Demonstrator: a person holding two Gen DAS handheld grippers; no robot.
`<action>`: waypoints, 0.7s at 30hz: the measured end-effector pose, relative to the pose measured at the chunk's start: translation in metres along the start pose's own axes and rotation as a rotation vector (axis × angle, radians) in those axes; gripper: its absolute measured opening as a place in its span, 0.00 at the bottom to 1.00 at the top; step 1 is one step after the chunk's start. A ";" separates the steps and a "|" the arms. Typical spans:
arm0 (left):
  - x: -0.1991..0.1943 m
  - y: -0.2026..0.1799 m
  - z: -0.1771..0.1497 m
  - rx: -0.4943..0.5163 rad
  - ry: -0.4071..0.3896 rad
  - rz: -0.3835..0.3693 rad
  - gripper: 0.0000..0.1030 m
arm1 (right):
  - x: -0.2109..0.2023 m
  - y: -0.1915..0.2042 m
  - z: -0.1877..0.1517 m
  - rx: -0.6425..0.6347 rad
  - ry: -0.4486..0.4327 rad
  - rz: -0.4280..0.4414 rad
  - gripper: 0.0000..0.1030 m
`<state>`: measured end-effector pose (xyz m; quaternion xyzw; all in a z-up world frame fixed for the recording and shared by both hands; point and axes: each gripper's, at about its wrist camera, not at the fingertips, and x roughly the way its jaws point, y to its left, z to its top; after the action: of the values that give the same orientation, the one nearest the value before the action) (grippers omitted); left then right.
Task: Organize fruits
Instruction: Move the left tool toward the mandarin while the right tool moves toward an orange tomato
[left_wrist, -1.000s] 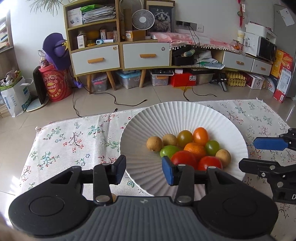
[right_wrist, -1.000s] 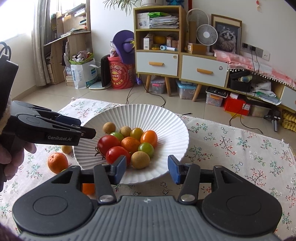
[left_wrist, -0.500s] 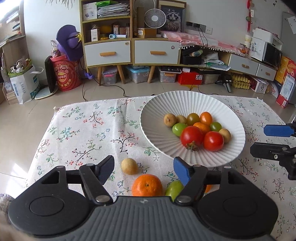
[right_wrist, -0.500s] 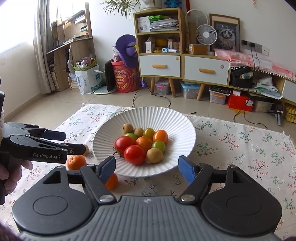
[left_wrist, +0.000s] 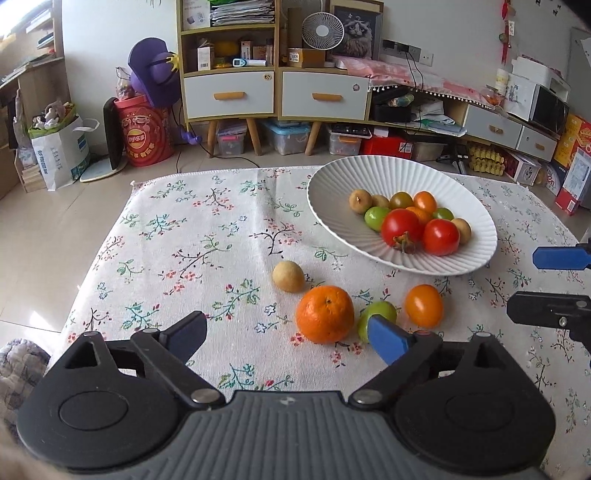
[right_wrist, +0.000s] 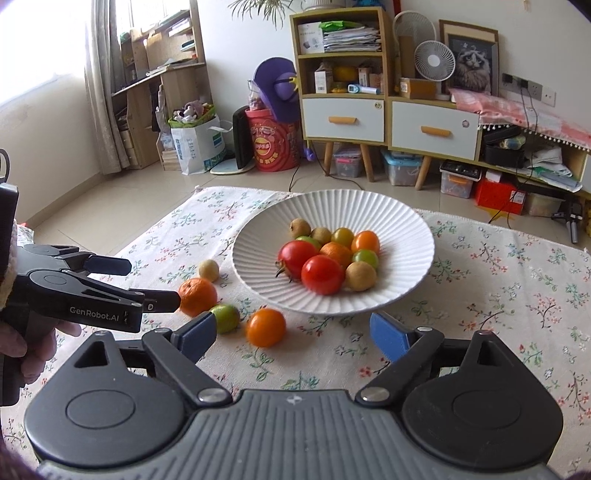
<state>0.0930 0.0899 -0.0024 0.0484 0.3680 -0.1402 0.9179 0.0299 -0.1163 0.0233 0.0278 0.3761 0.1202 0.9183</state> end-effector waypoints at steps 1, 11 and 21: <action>0.001 0.001 -0.002 -0.006 0.003 -0.003 0.92 | 0.001 0.001 -0.003 0.003 0.000 0.000 0.88; 0.023 0.007 -0.021 0.009 -0.028 0.079 0.95 | 0.019 0.005 -0.024 -0.018 0.020 -0.037 0.95; 0.032 -0.006 -0.024 0.033 -0.073 0.044 0.92 | 0.032 0.001 -0.031 0.015 0.038 -0.084 0.95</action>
<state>0.0977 0.0820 -0.0419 0.0666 0.3307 -0.1277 0.9327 0.0305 -0.1090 -0.0208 0.0166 0.3953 0.0793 0.9150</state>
